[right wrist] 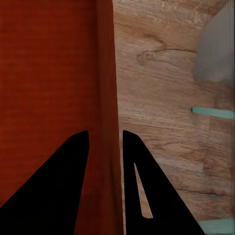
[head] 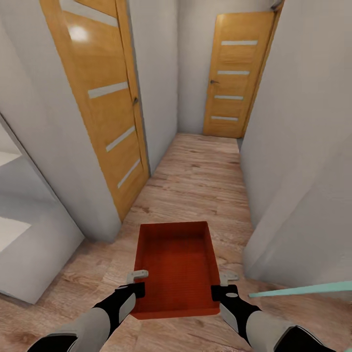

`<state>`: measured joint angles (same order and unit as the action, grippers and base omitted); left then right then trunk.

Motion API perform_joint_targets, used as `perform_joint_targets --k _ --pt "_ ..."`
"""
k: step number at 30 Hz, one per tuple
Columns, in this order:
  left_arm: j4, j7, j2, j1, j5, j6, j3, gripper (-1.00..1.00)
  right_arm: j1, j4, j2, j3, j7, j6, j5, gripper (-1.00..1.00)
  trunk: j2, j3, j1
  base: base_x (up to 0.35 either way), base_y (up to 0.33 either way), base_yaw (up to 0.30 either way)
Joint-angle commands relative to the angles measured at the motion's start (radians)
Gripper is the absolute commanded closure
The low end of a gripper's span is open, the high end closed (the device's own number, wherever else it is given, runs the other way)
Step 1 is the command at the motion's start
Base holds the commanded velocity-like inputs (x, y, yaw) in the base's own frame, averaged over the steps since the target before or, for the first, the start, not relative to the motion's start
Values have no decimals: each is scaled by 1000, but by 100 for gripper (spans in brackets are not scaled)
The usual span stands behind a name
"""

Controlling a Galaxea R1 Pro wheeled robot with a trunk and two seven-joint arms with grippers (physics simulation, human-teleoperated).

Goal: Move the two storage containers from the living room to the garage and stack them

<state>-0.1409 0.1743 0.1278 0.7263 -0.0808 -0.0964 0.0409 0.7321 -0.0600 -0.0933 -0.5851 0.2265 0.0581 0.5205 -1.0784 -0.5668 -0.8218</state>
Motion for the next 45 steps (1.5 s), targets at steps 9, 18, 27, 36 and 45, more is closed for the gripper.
perform_joint_targets --k 9,18,27,36,45 --pt "5 5 -32 -1 -34 -5 -39 100 1 -4 4 25 -39 19 -5 100 -1 -1 0 0 0 -249" --pt "5 4 -33 -1 -34 -6 -39 100 1 -4 4 25 -39 19 -5 100 -1 -1 0 58 44 -201" --pt "5 4 -33 -1 -33 -7 -39 100 1 -4 4 26 -39 20 -5 100 -1 -1 0 243 206 -13" --pt "5 5 -33 -1 -33 -6 -39 100 1 -4 4 26 -41 20 -5 100 -1 -1 0 265 218 0" --pt "5 5 -33 -1 -33 -6 -39 100 1 -4 4 27 -40 19 -5 100 -1 -1 0 265 218 -21"
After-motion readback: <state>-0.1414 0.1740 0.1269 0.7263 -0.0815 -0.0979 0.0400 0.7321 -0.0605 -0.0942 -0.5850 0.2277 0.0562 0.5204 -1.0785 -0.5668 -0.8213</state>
